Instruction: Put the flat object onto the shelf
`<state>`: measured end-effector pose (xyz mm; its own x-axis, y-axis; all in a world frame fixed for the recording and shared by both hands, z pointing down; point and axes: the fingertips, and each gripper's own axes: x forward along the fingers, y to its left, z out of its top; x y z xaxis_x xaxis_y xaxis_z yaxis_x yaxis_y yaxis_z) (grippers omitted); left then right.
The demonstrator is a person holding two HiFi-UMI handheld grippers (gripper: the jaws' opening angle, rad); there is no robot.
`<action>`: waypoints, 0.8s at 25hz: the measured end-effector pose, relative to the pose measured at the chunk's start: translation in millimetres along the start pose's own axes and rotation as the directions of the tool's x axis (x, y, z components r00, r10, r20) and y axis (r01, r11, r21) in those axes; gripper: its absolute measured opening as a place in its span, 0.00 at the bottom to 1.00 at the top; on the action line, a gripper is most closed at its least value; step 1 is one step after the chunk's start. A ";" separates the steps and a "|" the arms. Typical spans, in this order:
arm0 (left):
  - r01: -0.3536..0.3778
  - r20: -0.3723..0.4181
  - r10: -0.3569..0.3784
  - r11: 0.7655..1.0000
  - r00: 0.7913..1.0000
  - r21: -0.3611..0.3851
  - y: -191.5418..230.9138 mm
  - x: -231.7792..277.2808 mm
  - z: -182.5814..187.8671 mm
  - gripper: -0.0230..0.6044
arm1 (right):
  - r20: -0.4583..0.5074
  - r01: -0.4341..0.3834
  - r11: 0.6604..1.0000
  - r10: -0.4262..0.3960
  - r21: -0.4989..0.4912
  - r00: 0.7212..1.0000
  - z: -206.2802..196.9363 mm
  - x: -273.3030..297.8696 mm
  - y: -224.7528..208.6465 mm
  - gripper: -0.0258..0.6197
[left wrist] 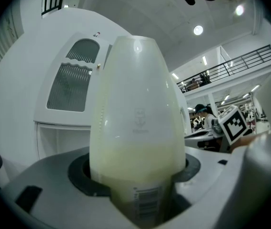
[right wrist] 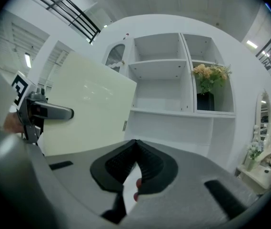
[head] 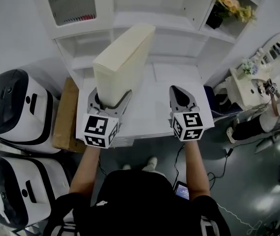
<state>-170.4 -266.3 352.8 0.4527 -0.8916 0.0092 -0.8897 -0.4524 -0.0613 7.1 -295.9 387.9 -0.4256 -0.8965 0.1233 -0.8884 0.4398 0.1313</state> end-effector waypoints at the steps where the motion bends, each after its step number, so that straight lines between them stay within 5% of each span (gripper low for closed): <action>1: -0.004 0.002 0.004 1.000 1.000 0.001 -2.0 2.4 0.9 0.53 | 0.001 -0.004 1.000 0.004 0.001 1.000 -0.2 0.2 -3.6 0.04; 20: -0.093 -0.044 0.097 0.993 0.994 0.073 -30.5 49.0 -1.9 0.53 | 0.013 -0.076 0.997 0.077 -0.015 0.997 -5.9 1.8 -55.6 0.04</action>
<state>-121.2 -296.2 357.0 0.3613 -0.9312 0.0476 -0.9215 -0.3644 -0.1341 56.8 -321.6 386.7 -0.4946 -0.8608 0.1199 -0.8507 0.5077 0.1360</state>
